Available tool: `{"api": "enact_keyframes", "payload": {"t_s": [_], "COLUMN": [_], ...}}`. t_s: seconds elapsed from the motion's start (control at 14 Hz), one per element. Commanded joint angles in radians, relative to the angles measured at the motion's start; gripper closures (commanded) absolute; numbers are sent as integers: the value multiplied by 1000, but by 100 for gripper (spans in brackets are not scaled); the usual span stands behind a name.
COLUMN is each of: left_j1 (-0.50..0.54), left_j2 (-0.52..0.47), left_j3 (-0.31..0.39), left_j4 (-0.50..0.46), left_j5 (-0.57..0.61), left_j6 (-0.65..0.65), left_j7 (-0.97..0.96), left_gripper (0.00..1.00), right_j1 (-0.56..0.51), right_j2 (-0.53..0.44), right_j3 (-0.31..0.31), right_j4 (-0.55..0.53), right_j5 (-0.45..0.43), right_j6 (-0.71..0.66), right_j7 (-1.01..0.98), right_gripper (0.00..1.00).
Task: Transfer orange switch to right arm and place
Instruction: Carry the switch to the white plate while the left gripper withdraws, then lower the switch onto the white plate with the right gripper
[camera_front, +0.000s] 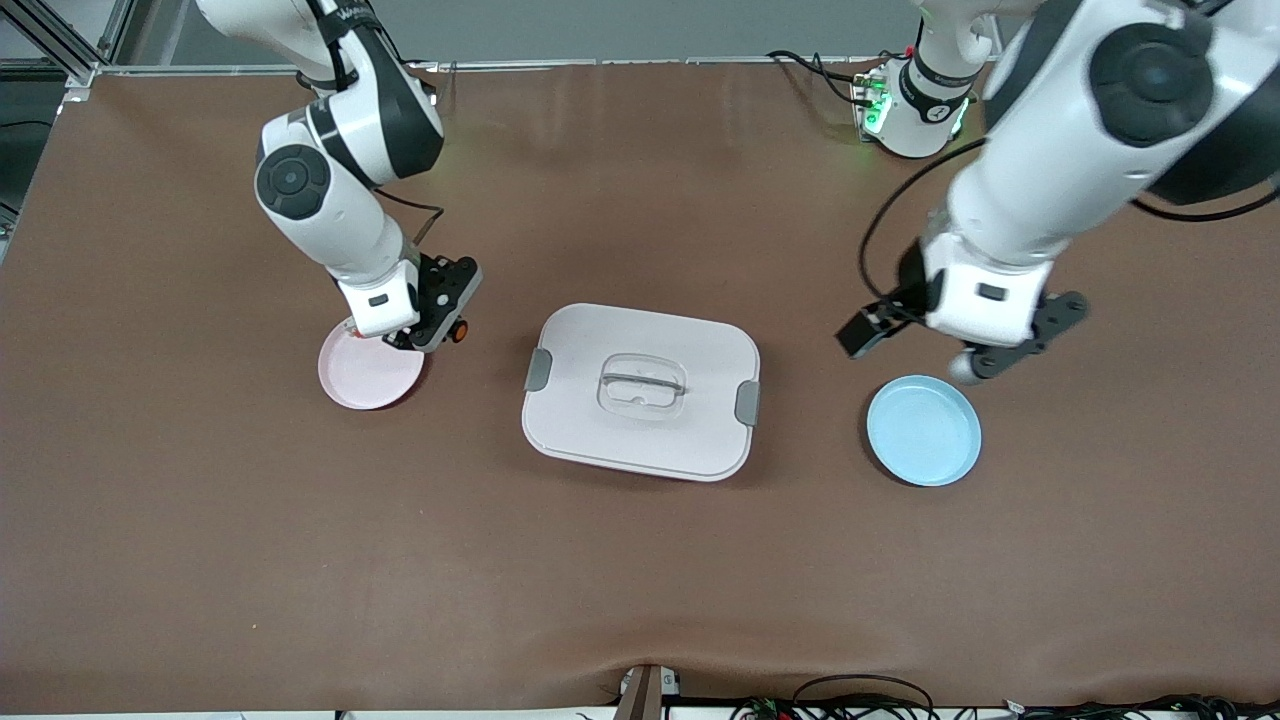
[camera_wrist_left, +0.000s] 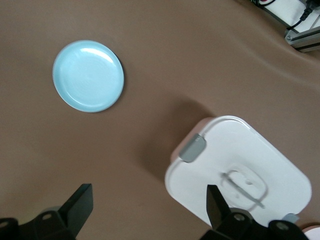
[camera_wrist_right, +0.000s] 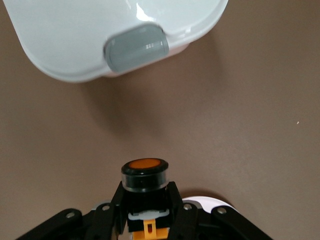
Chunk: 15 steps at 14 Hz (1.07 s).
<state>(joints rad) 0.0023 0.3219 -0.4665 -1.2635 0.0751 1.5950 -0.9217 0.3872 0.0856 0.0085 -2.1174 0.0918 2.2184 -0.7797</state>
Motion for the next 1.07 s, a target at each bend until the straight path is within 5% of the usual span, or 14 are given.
{"api": "enact_keyframes", "payload": {"t_s": [0.0, 0.43, 1.0], "left_j1": [77, 221, 278], "left_j2": [-60, -105, -171], "left_j3": [-6, -7, -3], "left_j4": [-25, -22, -65], "left_j5": [15, 15, 18], "left_j6": [-47, -125, -156], "left_j7": [218, 414, 593], "left_gripper": [0, 0, 0], "right_j1": [-73, -172, -212], "right_j2": [-9, 23, 71], "right_j3": [13, 15, 13], "right_j4": [-48, -188, -301], "right_j5": [-26, -37, -40], "right_j6": [33, 224, 418], "right_j7": [-165, -459, -547], "right_gripper": [100, 100, 100]}}
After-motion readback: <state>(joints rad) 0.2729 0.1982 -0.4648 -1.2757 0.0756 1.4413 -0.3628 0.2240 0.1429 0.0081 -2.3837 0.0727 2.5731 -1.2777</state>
